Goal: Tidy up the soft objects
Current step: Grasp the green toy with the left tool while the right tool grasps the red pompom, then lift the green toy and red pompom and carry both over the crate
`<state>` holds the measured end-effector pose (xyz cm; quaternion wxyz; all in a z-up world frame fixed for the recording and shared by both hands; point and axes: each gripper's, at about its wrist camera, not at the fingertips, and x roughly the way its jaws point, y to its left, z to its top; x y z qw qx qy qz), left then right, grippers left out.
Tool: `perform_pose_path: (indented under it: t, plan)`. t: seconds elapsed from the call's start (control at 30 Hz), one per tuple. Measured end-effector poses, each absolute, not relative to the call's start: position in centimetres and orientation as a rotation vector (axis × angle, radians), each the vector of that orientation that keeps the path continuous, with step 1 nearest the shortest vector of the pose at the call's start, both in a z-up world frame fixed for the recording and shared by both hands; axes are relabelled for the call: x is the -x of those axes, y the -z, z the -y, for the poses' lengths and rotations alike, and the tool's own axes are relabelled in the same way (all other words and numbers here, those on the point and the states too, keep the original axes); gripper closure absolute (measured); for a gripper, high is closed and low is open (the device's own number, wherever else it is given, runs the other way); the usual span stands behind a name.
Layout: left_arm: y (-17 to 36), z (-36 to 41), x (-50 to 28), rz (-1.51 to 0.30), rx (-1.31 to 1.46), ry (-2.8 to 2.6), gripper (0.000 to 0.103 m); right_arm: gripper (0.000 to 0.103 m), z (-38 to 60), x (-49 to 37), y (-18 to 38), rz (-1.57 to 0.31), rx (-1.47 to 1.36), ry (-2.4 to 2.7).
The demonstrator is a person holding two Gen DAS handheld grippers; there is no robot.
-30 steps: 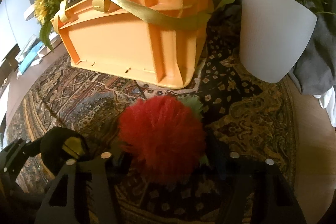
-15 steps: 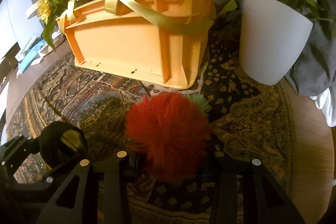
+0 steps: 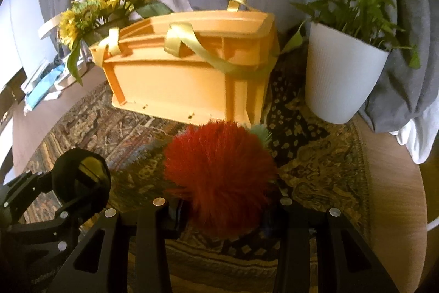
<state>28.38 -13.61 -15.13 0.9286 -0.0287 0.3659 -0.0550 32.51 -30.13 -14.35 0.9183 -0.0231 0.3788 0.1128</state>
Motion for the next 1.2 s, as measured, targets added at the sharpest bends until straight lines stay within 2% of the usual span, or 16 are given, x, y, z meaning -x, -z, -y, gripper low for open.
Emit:
perform_pose_path:
  t: [1.2]
  plan:
    - [3.1,7.1,-28.6,-0.494,-0.086,0.279,0.041,0.062,24.6,-28.3,2.2,-0.537,-0.059,-0.051]
